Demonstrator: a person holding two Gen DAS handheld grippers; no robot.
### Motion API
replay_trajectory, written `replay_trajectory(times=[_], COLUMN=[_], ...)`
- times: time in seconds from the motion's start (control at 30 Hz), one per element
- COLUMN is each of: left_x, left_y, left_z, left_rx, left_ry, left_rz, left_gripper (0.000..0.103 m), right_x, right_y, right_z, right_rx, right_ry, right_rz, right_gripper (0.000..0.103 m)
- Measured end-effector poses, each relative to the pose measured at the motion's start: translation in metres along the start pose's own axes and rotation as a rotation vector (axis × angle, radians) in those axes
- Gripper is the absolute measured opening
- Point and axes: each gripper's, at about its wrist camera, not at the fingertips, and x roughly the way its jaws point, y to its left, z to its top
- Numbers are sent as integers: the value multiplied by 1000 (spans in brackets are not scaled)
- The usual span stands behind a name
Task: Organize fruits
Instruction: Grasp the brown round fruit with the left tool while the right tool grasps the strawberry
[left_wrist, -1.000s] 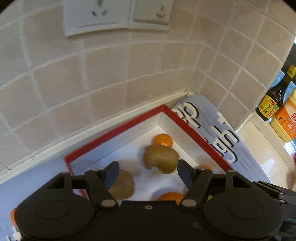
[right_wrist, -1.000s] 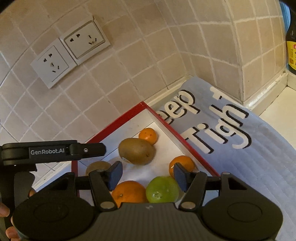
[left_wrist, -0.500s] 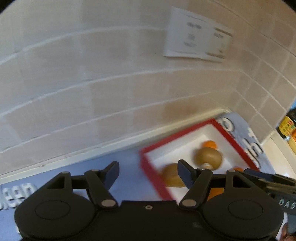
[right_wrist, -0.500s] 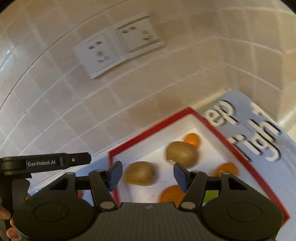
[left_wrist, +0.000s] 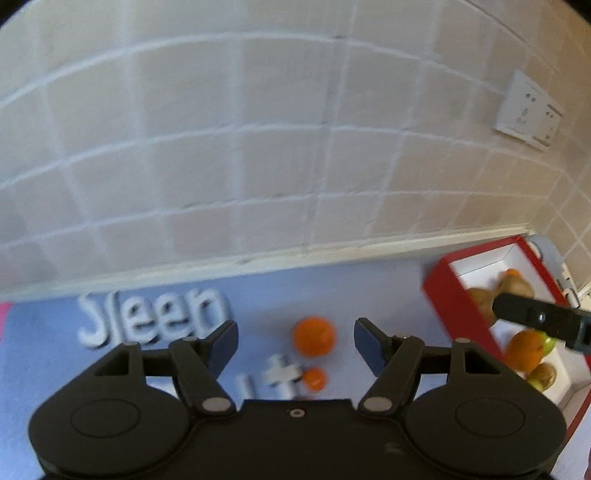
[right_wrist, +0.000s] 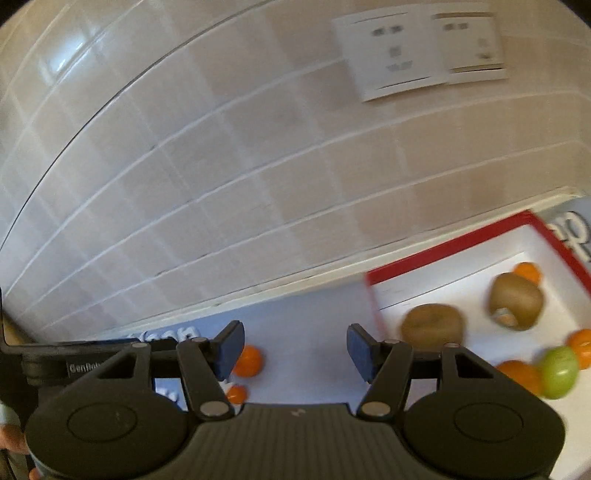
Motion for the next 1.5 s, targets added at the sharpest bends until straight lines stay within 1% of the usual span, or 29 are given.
replay_trajectory(times=[0.1, 0.27, 0.47, 0.5, 0.53, 0.57, 0.73, 0.83, 0.87, 0.97, 1.03, 1.07, 1.13, 1.2, 1.37, 1.5], left_x=[-4, -8, -3, 0, 3, 7, 22, 30, 34, 44, 49, 50, 51, 52, 50, 46], left_y=[22, 37, 39, 38, 38, 39, 34, 30, 28, 25, 25, 26, 28, 28, 22, 26], left_z=[-17, -45, -81, -86, -90, -94, -106, -109, -109, -108, -109, -109, -108, -107, -108, -109], left_rx=[-19, -14, 13, 12, 9, 2, 3, 17, 20, 10, 10, 6, -13, -15, 27, 1], left_ry=[16, 31, 51, 55, 63, 75, 106, 128, 133, 145, 136, 131, 124, 117, 92, 76], left_rz=[8, -7, -94, -114, -137, -159, -207, -230, -228, -214, -216, -215, -211, -208, -187, -182], left_gripper=[82, 82, 82, 81, 75, 74, 74, 74, 72, 63, 59, 59, 52, 52, 50, 50], right_x=[12, 33, 70, 76, 84, 90, 110, 120, 122, 129, 132, 133, 136, 137, 135, 127], right_y=[18, 40, 49, 50, 51, 52, 60, 66, 67, 68, 70, 72, 76, 79, 84, 80], right_z=[-3, -17, -39, -43, -47, -50, -66, -72, -73, -76, -78, -79, -79, -79, -78, -75], right_rx=[-18, -13, 41, 46, 50, 51, 28, -10, -16, -22, -44, -59, -80, -99, -138, -132], right_ry=[30, 100, 206, 227, 248, 265, 328, 356, 358, 373, 382, 383, 383, 387, 373, 338], right_rz=[28, 94, 190, 208, 217, 221, 233, 207, 199, 189, 178, 173, 174, 168, 158, 171], right_gripper=[64, 63, 63, 63, 63, 63, 61, 59, 59, 54, 47, 47, 47, 47, 43, 43])
